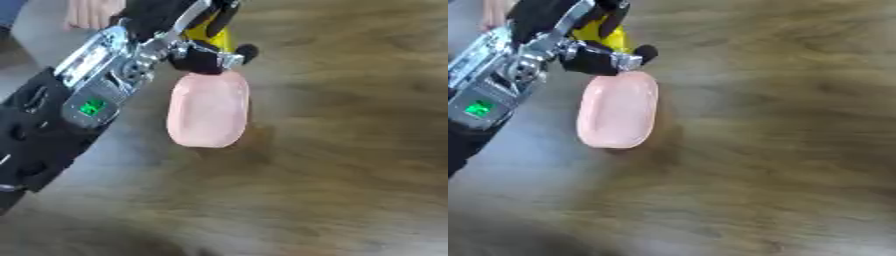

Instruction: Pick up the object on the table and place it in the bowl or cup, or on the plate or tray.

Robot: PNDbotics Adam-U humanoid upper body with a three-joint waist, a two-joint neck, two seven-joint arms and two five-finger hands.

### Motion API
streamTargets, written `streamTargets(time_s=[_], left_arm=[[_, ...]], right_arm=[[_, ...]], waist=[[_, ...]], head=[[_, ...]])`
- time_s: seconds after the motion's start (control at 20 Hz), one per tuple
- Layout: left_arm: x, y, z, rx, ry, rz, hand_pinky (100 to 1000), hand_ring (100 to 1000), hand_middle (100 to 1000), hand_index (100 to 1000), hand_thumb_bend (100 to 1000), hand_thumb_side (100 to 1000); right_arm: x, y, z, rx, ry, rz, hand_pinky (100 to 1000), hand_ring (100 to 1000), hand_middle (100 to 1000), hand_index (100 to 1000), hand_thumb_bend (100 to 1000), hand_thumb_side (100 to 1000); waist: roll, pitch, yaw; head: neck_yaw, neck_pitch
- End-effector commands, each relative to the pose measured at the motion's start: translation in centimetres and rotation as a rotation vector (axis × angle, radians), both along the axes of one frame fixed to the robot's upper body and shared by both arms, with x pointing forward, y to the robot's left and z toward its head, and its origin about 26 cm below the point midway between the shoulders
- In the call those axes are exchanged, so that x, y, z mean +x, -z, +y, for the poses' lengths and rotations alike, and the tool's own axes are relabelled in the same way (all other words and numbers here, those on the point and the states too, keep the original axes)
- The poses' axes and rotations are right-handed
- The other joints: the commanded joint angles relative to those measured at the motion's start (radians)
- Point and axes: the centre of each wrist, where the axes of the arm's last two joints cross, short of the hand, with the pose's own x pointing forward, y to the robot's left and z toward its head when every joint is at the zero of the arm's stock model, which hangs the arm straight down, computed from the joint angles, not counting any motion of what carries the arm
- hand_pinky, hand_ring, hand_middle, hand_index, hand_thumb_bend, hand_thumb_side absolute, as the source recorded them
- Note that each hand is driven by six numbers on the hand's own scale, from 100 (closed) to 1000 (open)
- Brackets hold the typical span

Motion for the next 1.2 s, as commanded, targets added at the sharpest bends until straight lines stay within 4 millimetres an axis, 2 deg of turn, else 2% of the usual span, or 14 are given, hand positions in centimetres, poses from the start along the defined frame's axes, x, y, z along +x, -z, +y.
streamTargets(time_s=[0.05, 0.3, 0.6, 0.65, 1.0, 1.05, 1.2], left_arm=[[-0.1, 0.0, 0.1, -0.018, 0.008, 0.018, 100, 100, 100, 143, 387, 100], [0.1, 0.8, 0.2, -0.005, 0.017, 0.061, 100, 100, 100, 142, 381, 100], [0.4, 1.7, -0.5, -0.002, 0.057, 0.118, 100, 100, 100, 156, 319, 100], [0.5, 1.9, -0.5, -0.003, 0.057, 0.122, 100, 100, 100, 162, 287, 100], [0.8, 2.4, -0.8, 0.003, 0.059, 0.137, 100, 100, 100, 191, 239, 100], [0.8, 2.4, -0.8, 0.005, 0.058, 0.133, 100, 116, 136, 219, 269, 100], [0.9, 2.5, -0.7, 0.059, 0.05, 0.119, 100, 395, 398, 464, 309, 100]], right_arm=[[-0.3, -0.7, 0.0, -0.01, 0.003, -0.025, 356, 500, 649, 712, 100, 1000], [-0.3, -0.7, 0.0, -0.011, 0.003, -0.023, 356, 499, 649, 712, 100, 1000], [-0.3, -0.7, 0.0, -0.012, 0.002, -0.018, 354, 498, 648, 712, 100, 1000], [-0.3, -0.7, 0.0, -0.012, 0.001, -0.018, 354, 498, 648, 711, 100, 1000], [-0.3, -0.7, 0.0, -0.009, 0.003, -0.017, 355, 498, 648, 715, 100, 1000], [-0.3, -0.7, 0.0, -0.009, 0.003, -0.016, 355, 498, 648, 715, 100, 1000], [-0.3, -0.7, 0.0, -0.008, 0.003, -0.016, 355, 498, 648, 716, 100, 1000]], waist=[[-0.005, -0.016, 0.001], [-0.007, -0.014, 0.003], [-0.01, -0.013, 0.008], [-0.01, -0.013, 0.008], [-0.009, -0.012, 0.009], [-0.009, -0.012, 0.009], [-0.009, -0.012, 0.01]], head=[[-0.008, 0.004], [-0.007, 0.011], [-0.003, 0.01], [-0.003, 0.01], [-0.003, 0.011], [-0.003, 0.011], [-0.003, 0.01]])
